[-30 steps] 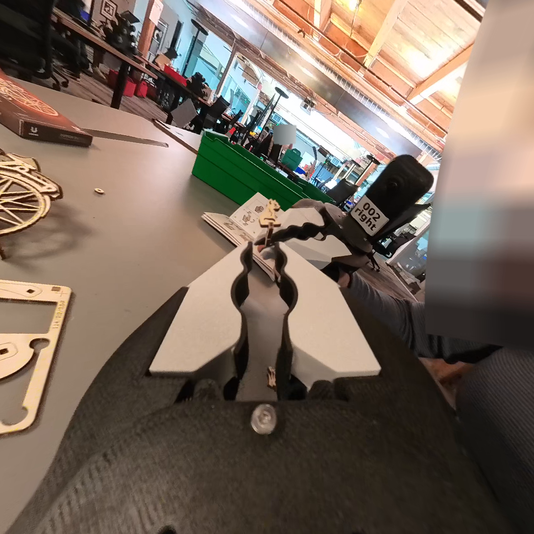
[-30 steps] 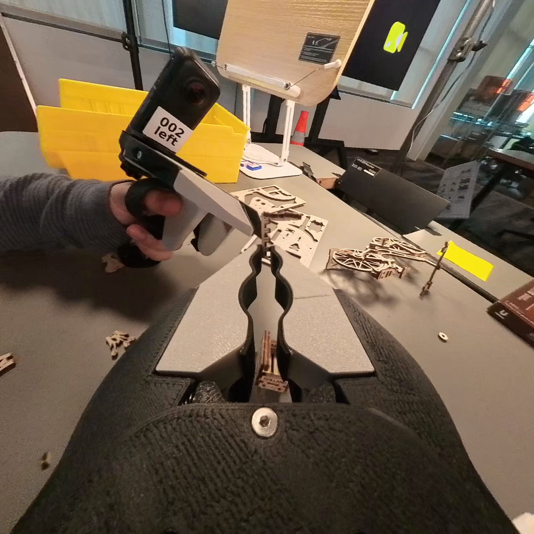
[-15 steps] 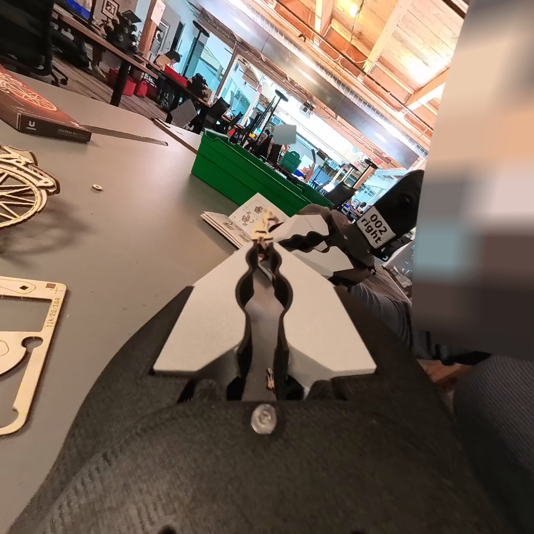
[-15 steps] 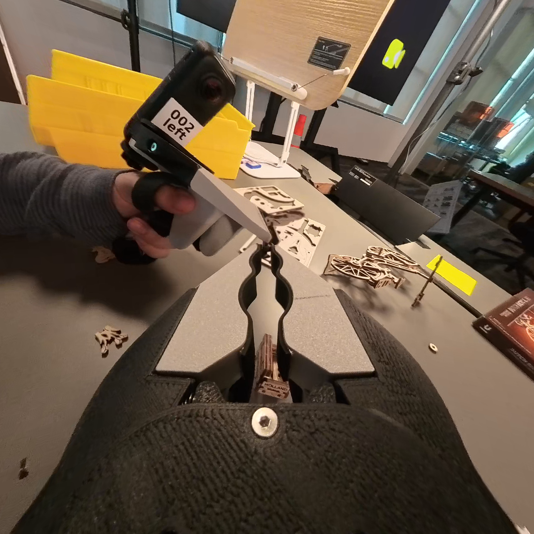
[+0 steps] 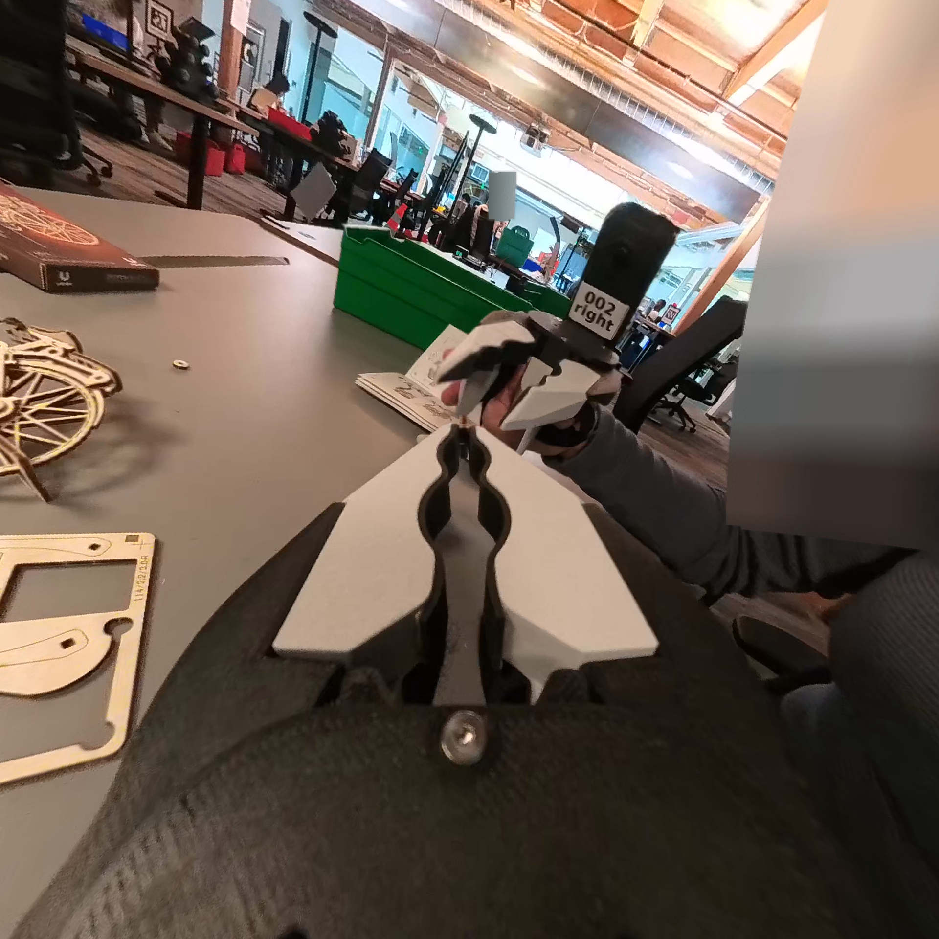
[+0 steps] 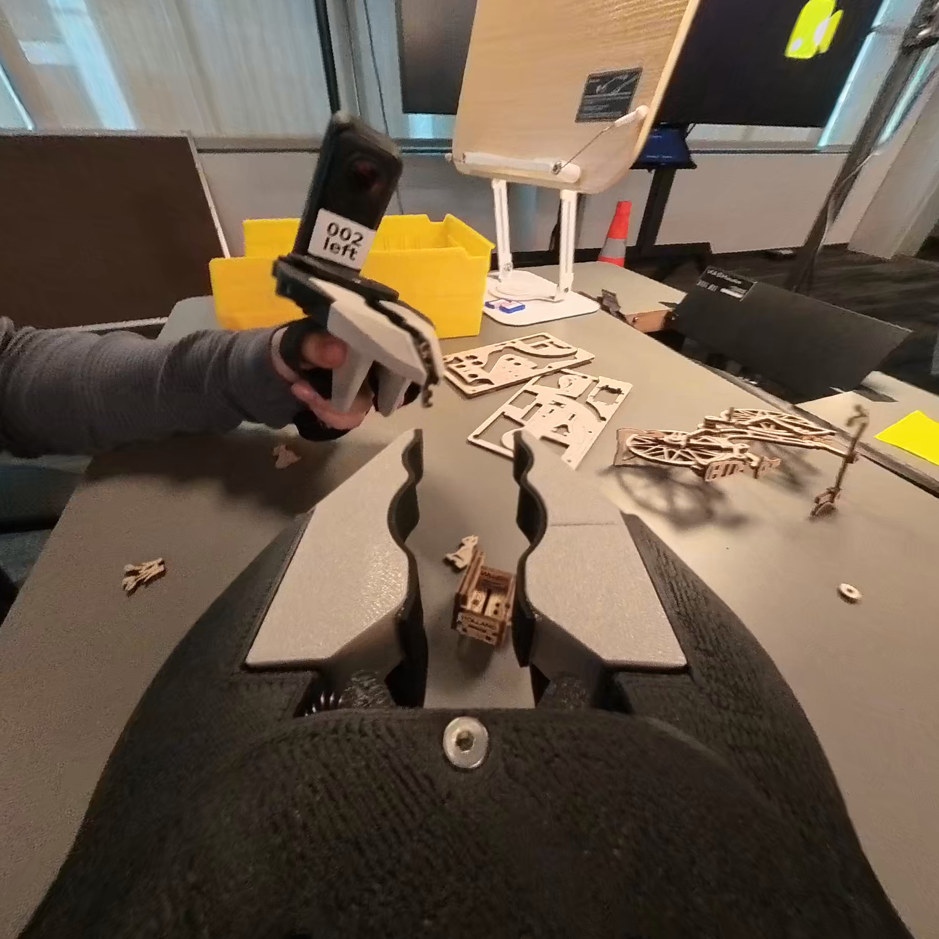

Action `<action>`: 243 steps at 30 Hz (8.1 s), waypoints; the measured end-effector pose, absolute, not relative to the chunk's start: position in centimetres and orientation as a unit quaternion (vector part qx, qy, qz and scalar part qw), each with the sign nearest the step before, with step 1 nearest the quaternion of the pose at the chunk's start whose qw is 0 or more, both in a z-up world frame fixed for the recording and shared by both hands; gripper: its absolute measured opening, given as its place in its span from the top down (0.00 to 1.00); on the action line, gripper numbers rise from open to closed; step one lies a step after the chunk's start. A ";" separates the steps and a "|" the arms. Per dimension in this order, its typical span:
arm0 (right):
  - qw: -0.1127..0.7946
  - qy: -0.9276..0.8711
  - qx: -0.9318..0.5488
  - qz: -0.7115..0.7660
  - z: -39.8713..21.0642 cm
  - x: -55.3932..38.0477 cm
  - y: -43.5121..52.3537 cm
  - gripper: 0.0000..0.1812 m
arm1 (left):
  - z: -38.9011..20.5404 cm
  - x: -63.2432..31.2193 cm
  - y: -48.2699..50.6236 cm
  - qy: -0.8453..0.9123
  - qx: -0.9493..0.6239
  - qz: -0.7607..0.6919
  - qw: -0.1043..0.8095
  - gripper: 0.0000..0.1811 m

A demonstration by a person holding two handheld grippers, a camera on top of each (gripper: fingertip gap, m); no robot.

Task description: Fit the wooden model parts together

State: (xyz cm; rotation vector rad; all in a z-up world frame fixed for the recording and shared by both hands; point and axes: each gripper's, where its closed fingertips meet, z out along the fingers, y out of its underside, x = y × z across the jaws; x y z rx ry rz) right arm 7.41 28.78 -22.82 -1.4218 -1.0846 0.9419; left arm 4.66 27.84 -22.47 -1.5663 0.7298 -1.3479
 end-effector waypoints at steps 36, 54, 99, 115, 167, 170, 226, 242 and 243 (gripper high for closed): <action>0.459 -0.474 -0.590 0.465 -24.1 4.9 26.0 0.92 | -22.6 6.2 25.7 0.320 -0.607 -0.600 0.411 1.00; 0.269 -0.682 -0.614 0.293 -33.6 5.2 21.0 0.86 | -25.6 5.4 27.3 0.349 -0.685 -0.493 0.407 1.00; 0.324 -0.629 -0.608 0.359 -30.5 5.4 22.4 0.94 | -31.8 5.7 22.1 0.579 -0.667 -0.361 0.300 0.99; 0.304 -0.627 -0.624 0.354 -31.5 5.3 22.5 0.94 | -33.1 5.7 22.1 0.598 -0.671 -0.323 0.295 0.99; 0.398 -0.608 -0.617 0.302 -30.7 4.7 25.1 0.82 | -29.5 5.3 26.3 0.490 -0.684 -0.339 0.421 0.99; 0.458 -0.594 -0.597 0.285 -29.4 4.1 25.9 0.85 | -28.0 4.3 28.8 0.445 -0.681 -0.284 0.507 1.00; 0.730 -0.506 -0.449 0.098 -23.8 4.3 28.7 1.00 | -24.5 2.7 30.1 0.398 -0.598 -0.179 0.673 0.99; 0.728 -0.505 -0.452 0.104 -23.9 4.3 28.7 1.00 | -24.6 2.6 30.2 0.397 -0.599 -0.180 0.672 0.99; 0.728 -0.505 -0.452 0.104 -23.9 4.3 28.7 1.00 | -24.6 2.6 30.2 0.397 -0.599 -0.180 0.672 0.99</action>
